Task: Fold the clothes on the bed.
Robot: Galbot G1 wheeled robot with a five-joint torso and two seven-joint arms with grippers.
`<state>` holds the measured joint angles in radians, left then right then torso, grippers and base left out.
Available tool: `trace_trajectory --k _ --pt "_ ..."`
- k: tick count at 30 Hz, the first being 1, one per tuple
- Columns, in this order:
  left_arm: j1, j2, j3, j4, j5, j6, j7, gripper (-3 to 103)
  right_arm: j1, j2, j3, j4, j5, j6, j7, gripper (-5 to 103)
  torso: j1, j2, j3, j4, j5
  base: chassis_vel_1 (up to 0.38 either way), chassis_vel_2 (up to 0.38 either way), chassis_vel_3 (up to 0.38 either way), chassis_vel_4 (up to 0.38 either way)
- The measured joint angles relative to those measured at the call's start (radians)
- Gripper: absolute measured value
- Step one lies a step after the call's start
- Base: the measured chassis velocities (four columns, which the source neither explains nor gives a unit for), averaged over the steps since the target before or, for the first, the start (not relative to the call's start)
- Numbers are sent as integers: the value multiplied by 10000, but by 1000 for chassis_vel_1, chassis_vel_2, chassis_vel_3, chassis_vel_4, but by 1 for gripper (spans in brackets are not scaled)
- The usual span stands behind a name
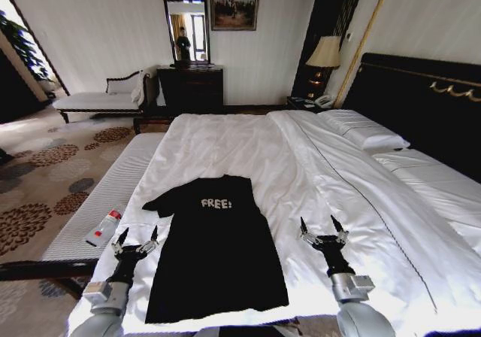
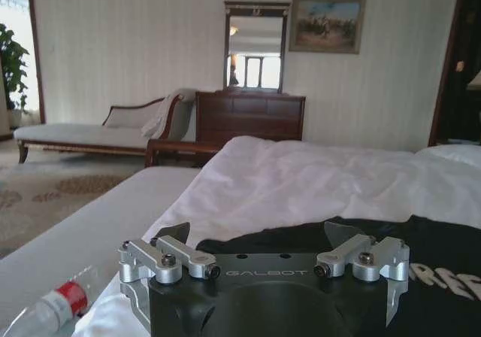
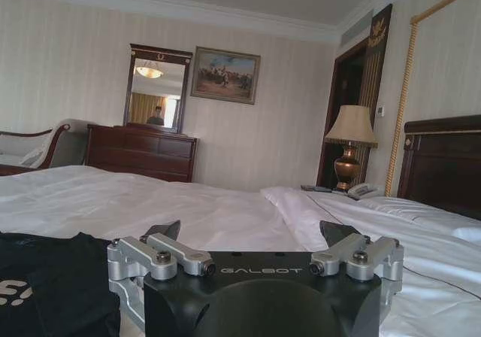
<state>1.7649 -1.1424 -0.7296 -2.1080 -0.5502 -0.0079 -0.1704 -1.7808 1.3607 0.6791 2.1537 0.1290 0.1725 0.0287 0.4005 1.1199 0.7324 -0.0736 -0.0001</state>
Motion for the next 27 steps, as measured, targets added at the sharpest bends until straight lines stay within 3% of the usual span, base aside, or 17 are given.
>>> trace_trajectory --k 5,12,27 --pt "-1720 267 677 1057 -679 543 -358 100 -64 173 12 -137 -105 44 -72 100 2 0 0 -12 -1 0 0 0 0" --pt "-3049 348 1733 2138 -1068 749 -478 100 -130 181 154 -160 -43 41 -107 100 1 -1 0 -7 -2 0 0 0 0" --pt "-4099 364 1754 3665 -1770 684 -462 100 -137 206 238 -174 60 -45 -113 100 1 -1 0 -6 -1 0 0 0 0"
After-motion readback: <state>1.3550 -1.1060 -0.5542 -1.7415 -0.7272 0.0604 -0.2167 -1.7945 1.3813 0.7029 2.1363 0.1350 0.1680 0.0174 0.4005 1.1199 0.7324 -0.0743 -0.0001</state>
